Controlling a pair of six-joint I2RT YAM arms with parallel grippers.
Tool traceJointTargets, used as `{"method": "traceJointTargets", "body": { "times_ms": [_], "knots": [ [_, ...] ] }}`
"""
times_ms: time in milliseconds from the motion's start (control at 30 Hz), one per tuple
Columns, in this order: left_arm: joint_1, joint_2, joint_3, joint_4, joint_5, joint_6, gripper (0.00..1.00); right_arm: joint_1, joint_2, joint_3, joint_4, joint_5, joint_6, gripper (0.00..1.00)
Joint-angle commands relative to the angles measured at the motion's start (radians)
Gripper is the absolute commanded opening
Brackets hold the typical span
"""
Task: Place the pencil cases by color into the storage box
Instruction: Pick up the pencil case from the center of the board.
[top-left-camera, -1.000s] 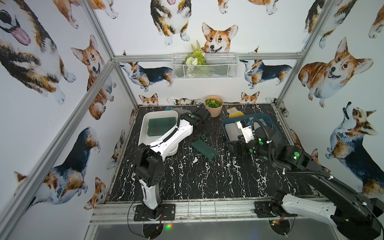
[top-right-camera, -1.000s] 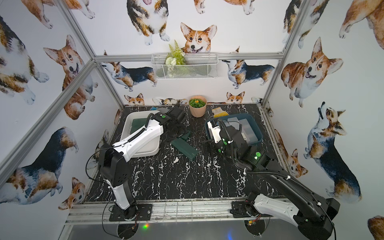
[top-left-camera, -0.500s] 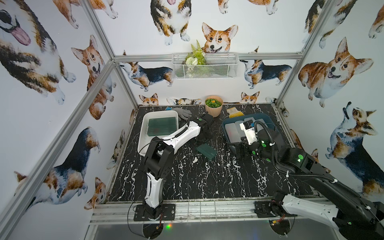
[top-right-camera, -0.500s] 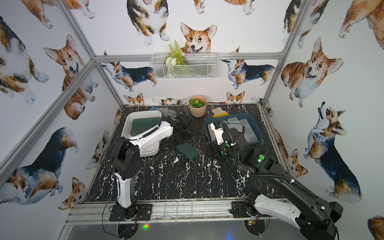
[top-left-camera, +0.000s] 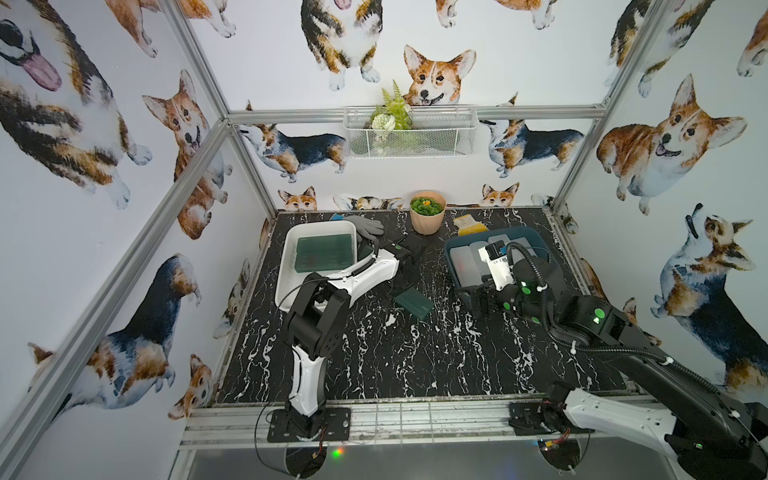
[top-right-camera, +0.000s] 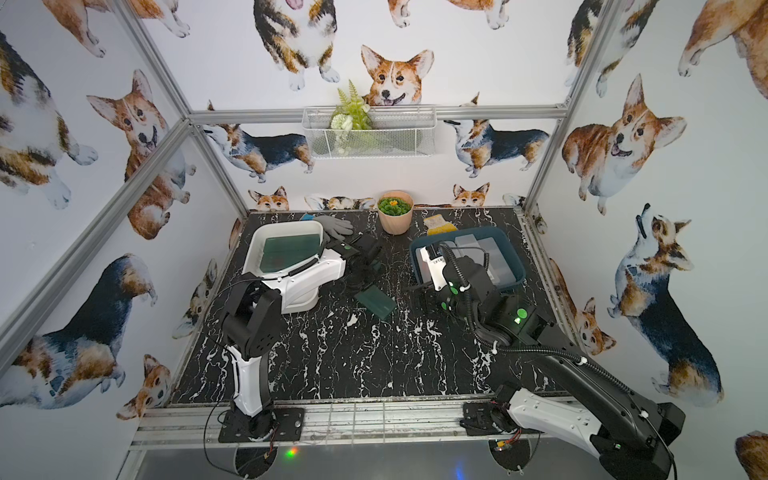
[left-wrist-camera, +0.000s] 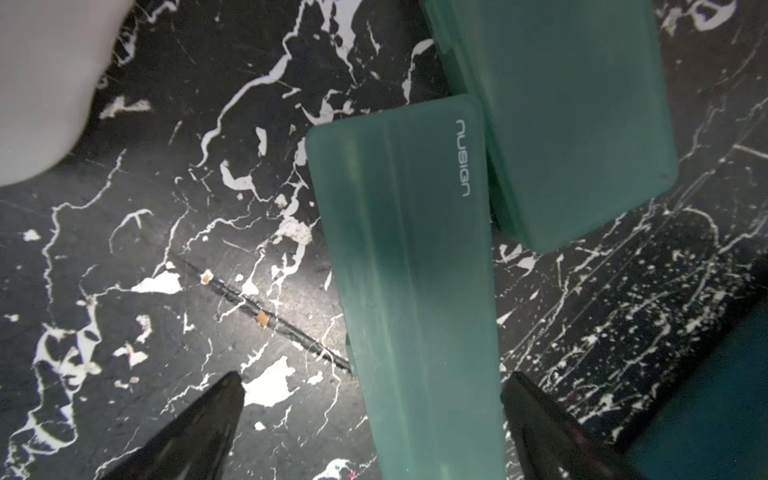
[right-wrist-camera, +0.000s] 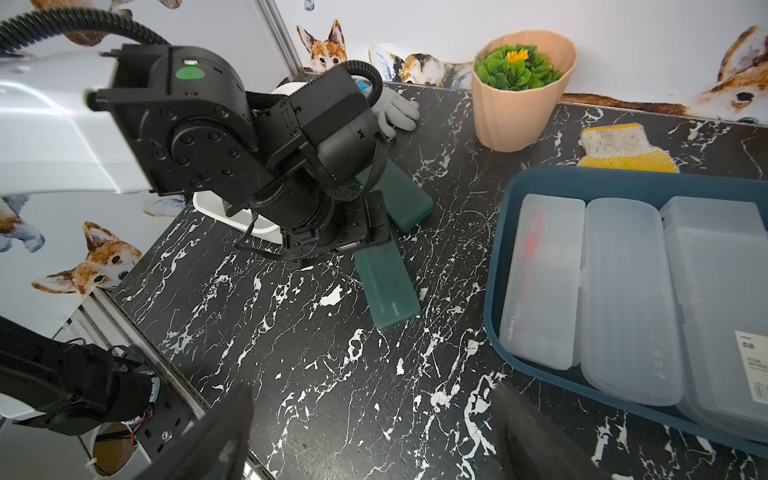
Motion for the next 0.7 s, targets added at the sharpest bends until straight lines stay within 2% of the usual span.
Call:
{"method": "traceJointTargets", "body": {
  "times_ms": [0, 667],
  "knots": [
    [0.011, -0.002, -0.013, 0.048, -0.014, -0.014, 1.00, -0.002, 0.006, 0.017, -0.001, 0.004, -0.008, 0.90],
    [0.039, 0.086, 0.035, 0.051, -0.006, -0.003, 1.00, -0.001, 0.002, 0.027, -0.015, 0.011, -0.016, 0.90]
  ]
}}
